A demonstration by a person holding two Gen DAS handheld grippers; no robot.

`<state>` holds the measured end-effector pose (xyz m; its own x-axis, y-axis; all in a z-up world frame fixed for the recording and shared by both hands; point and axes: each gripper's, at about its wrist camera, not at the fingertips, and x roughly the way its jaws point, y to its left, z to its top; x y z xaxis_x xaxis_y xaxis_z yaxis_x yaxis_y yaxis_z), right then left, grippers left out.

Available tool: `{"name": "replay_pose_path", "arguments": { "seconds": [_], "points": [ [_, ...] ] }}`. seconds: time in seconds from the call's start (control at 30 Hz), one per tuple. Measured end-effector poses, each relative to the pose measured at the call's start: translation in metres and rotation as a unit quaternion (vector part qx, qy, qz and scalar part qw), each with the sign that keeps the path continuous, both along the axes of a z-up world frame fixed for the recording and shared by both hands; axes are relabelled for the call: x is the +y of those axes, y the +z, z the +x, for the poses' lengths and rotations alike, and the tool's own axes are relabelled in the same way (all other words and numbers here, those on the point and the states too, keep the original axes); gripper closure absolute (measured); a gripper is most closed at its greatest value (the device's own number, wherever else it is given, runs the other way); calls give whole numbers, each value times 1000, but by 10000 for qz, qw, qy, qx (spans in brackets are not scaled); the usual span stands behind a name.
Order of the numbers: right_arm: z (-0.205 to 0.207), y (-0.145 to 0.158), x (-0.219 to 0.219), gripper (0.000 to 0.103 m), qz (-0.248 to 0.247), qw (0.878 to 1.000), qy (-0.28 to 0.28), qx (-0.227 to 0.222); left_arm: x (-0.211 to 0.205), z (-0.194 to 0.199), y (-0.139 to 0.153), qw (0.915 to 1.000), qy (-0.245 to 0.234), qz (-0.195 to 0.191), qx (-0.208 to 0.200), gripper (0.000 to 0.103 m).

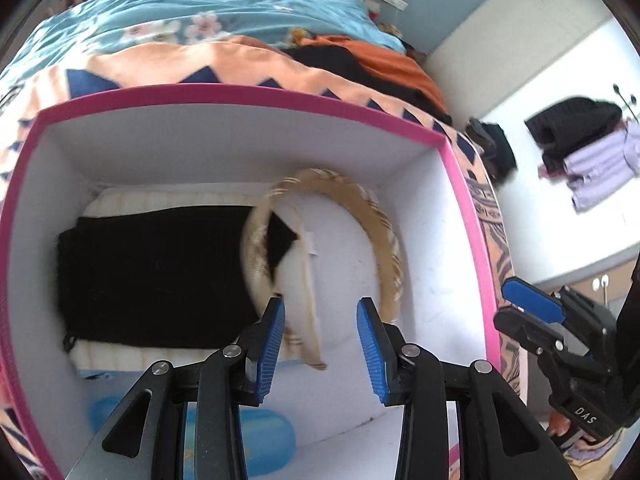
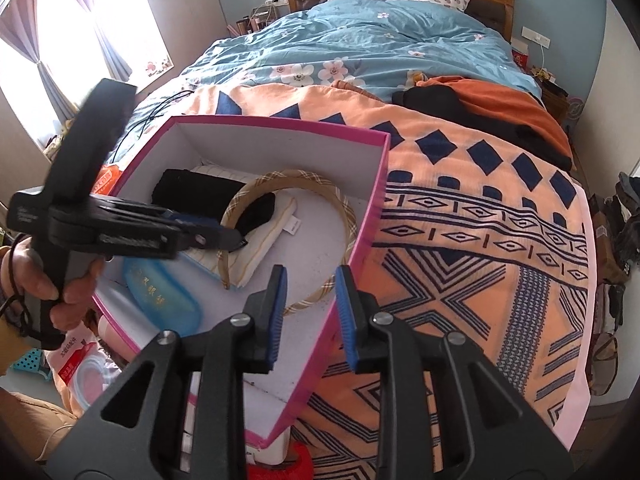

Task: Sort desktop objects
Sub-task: 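Open the right gripper and withdraw it from the headband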

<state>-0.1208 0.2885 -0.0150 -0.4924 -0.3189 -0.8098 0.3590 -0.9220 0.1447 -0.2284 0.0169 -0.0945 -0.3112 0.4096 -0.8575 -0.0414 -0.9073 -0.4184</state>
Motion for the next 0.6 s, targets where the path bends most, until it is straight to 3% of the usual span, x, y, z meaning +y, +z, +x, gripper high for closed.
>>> {"name": "replay_pose_path", "arguments": {
  "seconds": [0.1,0.23,0.47,0.6],
  "points": [
    [2,-1,2,70,-31,10000,-20,-5,-4,-7,-11,9996,72,-161,-229,64],
    [3,-1,1,70,-67,10000,-28,-33,5,-14,-28,9986,88,-89,-521,64],
    [9,-1,4,70,-77,9999,-68,-44,27,-16,-26,9986,-59,-228,-481,58],
    [14,-1,4,70,-123,9999,-91,-66,20,-13,-22,9992,-1,-115,-379,58]
  ]
}}
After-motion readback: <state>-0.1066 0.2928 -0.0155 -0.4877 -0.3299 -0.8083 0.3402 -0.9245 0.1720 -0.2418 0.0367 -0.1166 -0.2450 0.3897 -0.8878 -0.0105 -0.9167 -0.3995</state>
